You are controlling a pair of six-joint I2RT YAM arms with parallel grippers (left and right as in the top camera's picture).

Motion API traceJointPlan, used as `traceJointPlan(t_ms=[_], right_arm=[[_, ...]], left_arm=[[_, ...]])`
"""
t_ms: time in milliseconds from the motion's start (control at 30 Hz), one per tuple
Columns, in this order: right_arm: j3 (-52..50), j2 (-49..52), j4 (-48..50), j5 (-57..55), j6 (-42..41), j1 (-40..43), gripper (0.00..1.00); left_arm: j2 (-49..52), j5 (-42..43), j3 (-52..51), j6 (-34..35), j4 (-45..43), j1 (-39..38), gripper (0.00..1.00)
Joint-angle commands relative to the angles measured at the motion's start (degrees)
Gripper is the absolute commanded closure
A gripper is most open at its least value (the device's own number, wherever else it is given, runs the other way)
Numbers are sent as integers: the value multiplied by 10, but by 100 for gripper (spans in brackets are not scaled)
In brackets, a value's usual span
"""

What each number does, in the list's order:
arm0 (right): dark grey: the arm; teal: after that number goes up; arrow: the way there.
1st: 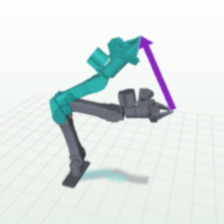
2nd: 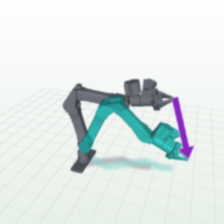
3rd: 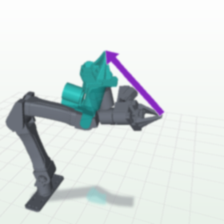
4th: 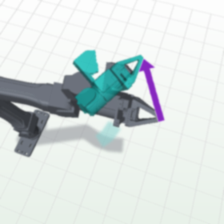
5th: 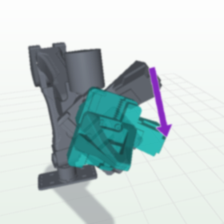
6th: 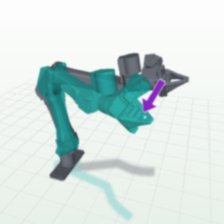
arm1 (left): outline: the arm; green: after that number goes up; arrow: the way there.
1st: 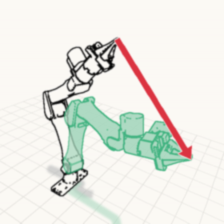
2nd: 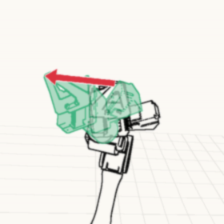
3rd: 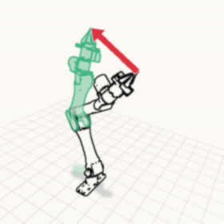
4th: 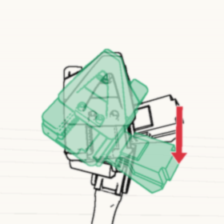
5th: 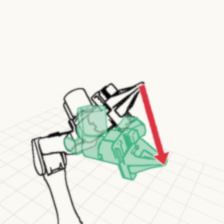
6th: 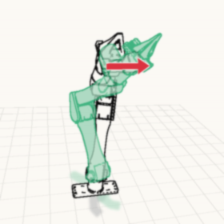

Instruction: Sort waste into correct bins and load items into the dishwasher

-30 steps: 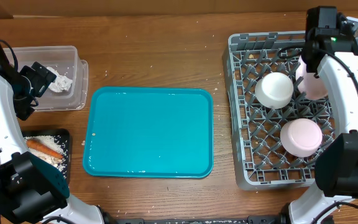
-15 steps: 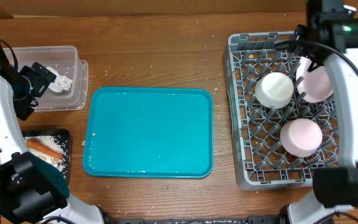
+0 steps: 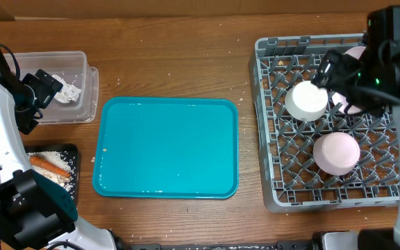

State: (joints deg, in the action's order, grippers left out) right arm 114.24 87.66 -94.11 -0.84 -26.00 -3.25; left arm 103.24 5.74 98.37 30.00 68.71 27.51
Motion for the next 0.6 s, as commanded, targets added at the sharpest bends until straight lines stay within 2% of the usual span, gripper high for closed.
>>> traceJointPlan(t_ms=[0, 100, 200, 433, 567], right_arm=[[-26, -67, -7, -5, -8, -17, 0], [-83, -117, -3, -16, -19, -30, 0], [-165, -182, 22, -37, -63, -38, 0], [-401, -403, 188, -40, -101, -39, 0], [-488, -505, 251, -40, -101, -39, 0]], left_arm=[[7, -4, 4, 4, -1, 2, 0], [7, -4, 4, 4, -1, 2, 0], [7, -4, 4, 4, -1, 2, 0], [7, -4, 4, 4, -1, 2, 0], [7, -4, 4, 4, -1, 2, 0]])
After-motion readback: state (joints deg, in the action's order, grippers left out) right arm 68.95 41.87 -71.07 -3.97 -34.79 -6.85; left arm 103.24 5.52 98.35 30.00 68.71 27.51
